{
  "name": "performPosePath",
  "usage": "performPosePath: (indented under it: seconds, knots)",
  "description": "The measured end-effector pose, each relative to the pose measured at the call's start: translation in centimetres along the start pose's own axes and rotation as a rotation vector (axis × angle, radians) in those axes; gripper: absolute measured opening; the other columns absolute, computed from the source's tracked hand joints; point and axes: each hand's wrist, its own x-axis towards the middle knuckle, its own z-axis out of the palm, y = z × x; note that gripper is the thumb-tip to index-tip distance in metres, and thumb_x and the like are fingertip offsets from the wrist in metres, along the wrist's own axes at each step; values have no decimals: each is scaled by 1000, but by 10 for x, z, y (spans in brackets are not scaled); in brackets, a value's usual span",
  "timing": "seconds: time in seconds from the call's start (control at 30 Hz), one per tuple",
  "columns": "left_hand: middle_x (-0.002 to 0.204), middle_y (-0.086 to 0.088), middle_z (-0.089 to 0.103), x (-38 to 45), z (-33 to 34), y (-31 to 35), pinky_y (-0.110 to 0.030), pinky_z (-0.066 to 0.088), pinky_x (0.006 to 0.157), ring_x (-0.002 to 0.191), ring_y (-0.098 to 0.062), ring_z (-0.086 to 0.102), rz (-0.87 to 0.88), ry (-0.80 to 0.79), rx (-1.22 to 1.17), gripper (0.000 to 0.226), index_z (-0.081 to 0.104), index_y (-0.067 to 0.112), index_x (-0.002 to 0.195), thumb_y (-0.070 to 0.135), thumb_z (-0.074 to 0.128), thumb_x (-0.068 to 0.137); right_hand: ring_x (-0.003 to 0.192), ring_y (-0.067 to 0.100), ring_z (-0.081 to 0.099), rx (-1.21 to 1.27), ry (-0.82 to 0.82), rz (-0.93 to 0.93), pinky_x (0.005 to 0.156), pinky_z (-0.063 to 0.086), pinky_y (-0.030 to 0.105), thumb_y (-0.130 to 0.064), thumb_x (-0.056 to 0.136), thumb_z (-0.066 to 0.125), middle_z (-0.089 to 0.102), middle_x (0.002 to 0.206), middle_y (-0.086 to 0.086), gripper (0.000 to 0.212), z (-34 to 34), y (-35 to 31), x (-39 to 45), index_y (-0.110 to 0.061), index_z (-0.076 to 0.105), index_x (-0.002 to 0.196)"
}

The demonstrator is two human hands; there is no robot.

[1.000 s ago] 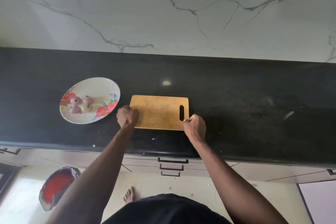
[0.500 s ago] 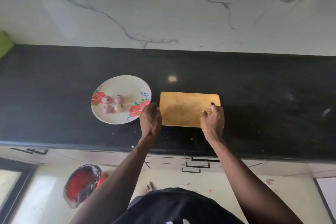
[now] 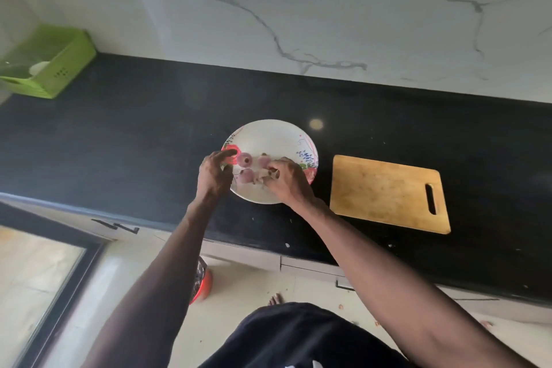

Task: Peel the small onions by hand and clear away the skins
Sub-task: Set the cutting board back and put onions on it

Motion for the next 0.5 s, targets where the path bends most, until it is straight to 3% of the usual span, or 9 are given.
performPosePath:
  seconds: [0.07,0.17,0.23,0.37,0.43,0.5]
  knots:
    - [125,-9,70,13,-4,0,-26,44,97,115,-29,63,-76,-169,5,52,69,18,129,11,61,79,112,25,64,-43,-7,-11,95,46,26,-13,82,79,66,129,12,43,11,-6,5,-7,69,123]
    - [123,-3,71,27,2,3,-39,42,106,120,-27,61,-136,-244,59,58,65,30,133,40,65,76,114,32,63,-98,20,-25,94,48,31,-5,84,74,66,125,16,42,21,-11,8,-4,66,126]
    - [126,-2,70,33,9,4,-37,31,106,125,-26,57,-141,-198,123,48,64,32,134,38,68,86,106,34,66,-100,37,-13,87,50,32,-1,85,71,68,117,17,42,24,-10,9,-5,65,126]
    - [122,3,70,39,17,9,-33,22,90,121,-22,57,-127,-172,129,47,64,34,132,44,72,87,93,30,65,-24,76,53,76,46,27,-7,82,75,69,103,15,37,19,-1,7,-9,71,119]
    - [117,2,72,41,17,13,-33,22,88,117,-23,59,-126,-191,130,45,68,32,127,45,76,84,91,26,63,53,107,75,79,51,29,-5,79,76,69,100,13,35,9,7,2,-10,73,114]
    - [110,-1,74,42,17,17,-33,31,92,111,-25,62,-138,-142,95,41,73,27,120,42,79,82,94,23,62,150,141,116,83,56,37,-1,73,78,67,103,7,37,-6,14,-5,-12,74,109]
